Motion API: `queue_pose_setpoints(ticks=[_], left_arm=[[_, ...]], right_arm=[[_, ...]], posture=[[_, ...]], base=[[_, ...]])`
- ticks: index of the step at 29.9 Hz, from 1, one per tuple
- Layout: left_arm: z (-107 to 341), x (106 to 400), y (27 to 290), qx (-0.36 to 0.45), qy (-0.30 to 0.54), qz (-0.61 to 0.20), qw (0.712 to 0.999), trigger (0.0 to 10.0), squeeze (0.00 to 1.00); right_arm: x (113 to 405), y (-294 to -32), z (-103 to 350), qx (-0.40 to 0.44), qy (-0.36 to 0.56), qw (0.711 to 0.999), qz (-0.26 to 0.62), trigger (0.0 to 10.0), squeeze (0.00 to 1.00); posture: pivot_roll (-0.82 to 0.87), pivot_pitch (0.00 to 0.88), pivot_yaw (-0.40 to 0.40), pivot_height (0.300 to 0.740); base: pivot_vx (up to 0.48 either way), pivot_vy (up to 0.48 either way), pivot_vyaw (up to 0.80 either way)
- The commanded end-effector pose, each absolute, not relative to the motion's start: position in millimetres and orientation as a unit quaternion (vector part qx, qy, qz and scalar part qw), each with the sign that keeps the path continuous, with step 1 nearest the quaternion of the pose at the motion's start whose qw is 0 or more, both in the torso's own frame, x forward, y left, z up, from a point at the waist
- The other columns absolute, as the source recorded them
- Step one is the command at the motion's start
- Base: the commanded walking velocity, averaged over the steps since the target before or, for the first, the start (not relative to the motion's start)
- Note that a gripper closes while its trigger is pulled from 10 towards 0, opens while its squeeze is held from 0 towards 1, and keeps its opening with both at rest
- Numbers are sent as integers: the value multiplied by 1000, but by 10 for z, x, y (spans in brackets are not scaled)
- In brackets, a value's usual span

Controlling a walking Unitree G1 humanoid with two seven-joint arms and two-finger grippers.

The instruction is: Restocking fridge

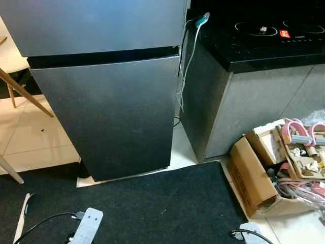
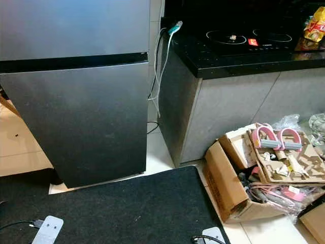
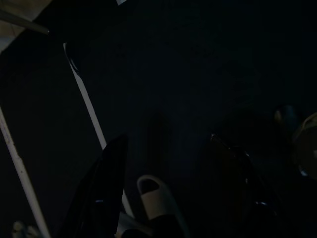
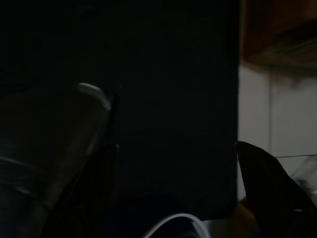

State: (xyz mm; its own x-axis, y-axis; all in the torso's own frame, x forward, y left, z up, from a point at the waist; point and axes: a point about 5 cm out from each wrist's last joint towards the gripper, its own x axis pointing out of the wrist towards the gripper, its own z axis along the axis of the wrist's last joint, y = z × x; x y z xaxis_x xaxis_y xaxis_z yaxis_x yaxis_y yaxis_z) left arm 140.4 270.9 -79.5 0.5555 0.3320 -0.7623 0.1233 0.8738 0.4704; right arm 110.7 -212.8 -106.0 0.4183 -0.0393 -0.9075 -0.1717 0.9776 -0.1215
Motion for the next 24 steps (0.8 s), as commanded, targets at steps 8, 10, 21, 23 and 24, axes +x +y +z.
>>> queue_pose_setpoints(ticks=[8,10,21,23,24], left_arm=[[-713,1450,2875,269,461,61,843,10000,0],[-705,1472,2873,271,458,56,845,10000,0],[-714,1562,2761,261,450,54,852,10000,0],[-718,1568,2742,259,449,53,854,10000,0],[-724,1563,2732,259,449,52,853,10000,0]], right_arm=[[1149,-2074,-1059,-106,533,838,45,10000,0],[1200,-2118,-1033,-94,521,848,27,10000,0],[1209,-2217,-1010,-128,518,845,31,10000,0],[1224,-2242,-1001,-133,517,845,29,10000,0],[1238,-2260,-993,-136,516,845,27,10000,0]], posture=[[67,0,5,706],[64,9,7,706],[67,0,-19,706],[65,0,-22,706],[59,0,-23,706]], base=[[0,0,0],[0,0,0],[0,0,101],[0,0,800],[0,0,800]])
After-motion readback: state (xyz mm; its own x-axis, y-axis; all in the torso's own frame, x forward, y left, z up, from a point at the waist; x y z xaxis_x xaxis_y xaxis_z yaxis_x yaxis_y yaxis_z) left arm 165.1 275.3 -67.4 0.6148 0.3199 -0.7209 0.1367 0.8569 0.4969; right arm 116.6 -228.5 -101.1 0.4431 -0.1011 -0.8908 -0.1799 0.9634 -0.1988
